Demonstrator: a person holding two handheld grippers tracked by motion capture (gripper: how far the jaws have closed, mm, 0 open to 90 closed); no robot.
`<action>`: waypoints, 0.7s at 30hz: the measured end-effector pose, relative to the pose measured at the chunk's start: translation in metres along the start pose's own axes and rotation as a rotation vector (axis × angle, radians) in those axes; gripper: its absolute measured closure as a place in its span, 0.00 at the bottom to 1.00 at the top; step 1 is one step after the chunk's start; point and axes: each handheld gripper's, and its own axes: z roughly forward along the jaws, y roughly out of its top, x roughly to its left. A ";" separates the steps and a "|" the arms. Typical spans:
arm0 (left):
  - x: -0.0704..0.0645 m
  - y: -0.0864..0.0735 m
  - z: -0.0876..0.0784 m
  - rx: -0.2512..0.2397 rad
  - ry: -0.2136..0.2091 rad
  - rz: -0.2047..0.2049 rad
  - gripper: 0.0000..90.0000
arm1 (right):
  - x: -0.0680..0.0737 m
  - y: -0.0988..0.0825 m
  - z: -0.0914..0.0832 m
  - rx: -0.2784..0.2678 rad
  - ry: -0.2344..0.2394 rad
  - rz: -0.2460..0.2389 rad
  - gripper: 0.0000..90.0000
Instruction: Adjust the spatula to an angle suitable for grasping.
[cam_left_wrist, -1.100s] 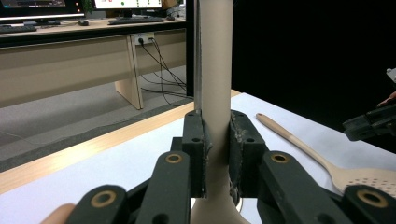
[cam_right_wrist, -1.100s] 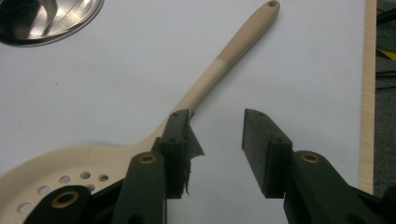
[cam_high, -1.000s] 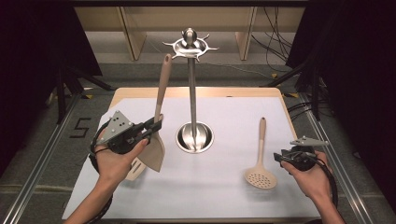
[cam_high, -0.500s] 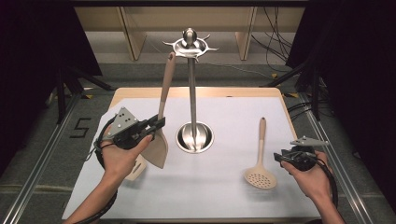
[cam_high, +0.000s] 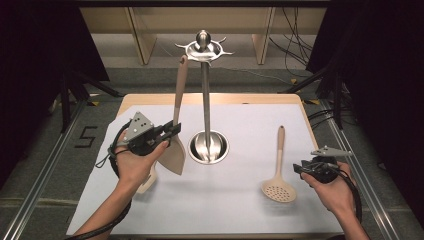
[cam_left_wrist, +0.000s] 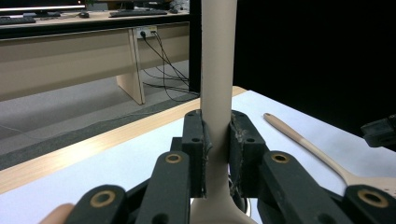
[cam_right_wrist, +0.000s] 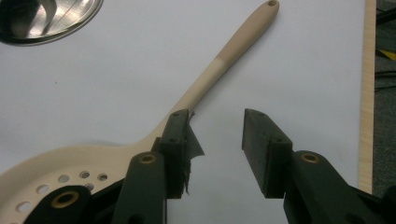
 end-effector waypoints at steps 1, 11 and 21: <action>0.000 0.000 0.001 -0.001 0.000 -0.002 0.86 | 0.000 0.000 0.000 0.000 0.001 -0.001 0.69; -0.001 -0.001 0.009 0.010 0.003 0.001 0.86 | -0.002 -0.001 0.002 -0.012 -0.002 -0.026 0.69; -0.001 -0.002 0.016 0.015 0.002 -0.008 0.86 | 0.002 -0.001 0.001 0.013 0.003 0.024 0.69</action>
